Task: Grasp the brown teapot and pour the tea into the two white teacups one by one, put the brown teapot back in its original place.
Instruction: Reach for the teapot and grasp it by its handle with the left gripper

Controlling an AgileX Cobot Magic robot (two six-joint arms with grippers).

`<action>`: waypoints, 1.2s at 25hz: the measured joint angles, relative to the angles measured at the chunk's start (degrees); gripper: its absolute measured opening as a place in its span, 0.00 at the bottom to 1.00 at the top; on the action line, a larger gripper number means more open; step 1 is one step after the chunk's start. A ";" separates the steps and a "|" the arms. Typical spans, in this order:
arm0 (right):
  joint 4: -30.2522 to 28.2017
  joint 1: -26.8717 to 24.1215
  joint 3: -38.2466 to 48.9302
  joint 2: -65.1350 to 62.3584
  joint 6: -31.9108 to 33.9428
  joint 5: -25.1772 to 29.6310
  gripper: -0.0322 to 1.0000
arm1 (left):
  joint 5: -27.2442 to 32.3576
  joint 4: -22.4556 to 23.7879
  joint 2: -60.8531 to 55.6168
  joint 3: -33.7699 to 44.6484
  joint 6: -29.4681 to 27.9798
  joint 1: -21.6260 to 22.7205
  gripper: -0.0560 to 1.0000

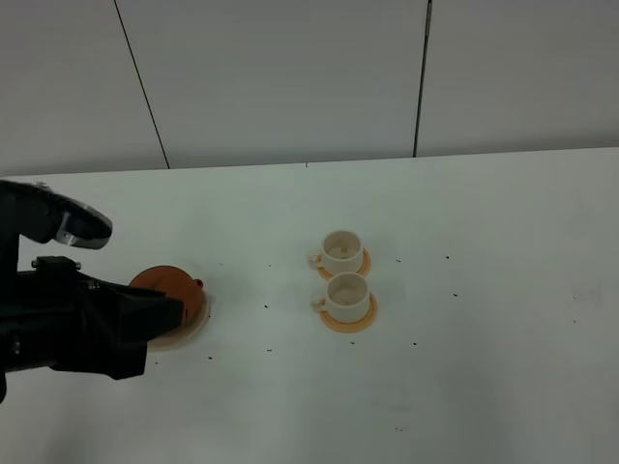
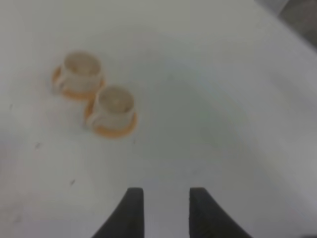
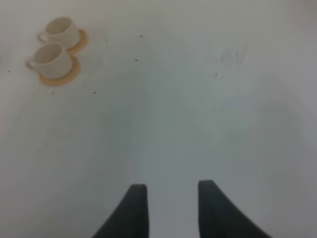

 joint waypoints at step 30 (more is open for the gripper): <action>1.94 0.00 0.00 0.00 0.00 0.00 0.26 | 6.36 32.27 21.21 -18.77 14.81 0.00 0.33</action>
